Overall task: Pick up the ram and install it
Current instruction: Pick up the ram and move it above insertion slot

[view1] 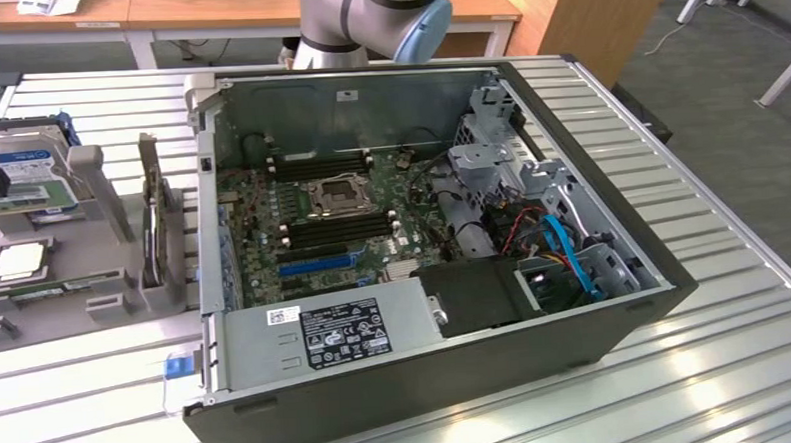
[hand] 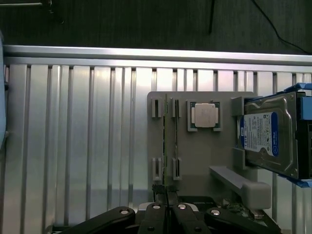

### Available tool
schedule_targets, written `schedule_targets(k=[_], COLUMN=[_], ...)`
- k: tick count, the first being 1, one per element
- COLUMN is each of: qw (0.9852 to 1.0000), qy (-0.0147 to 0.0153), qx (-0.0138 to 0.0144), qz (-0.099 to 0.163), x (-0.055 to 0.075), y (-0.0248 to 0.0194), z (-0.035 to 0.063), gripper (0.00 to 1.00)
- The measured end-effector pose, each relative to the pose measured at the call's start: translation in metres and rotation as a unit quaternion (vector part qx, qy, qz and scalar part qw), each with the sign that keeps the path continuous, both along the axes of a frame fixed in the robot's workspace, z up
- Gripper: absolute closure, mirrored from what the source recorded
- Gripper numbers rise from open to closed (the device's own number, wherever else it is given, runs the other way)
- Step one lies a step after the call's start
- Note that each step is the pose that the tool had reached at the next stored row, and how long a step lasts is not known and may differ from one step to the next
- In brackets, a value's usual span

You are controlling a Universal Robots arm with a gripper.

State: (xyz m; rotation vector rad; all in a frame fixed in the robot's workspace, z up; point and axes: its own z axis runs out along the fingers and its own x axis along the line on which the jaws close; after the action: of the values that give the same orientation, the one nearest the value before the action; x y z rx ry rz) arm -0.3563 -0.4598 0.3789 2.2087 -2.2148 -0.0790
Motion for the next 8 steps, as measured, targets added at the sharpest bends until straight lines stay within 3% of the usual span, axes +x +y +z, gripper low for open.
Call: schedule_targets(k=[8], qw=[1.0000], qy=[0.0001], qx=[-0.0001], qz=[0.000], x=[0.0001], y=[0.0000], z=[0.0010], gripper=[0.89])
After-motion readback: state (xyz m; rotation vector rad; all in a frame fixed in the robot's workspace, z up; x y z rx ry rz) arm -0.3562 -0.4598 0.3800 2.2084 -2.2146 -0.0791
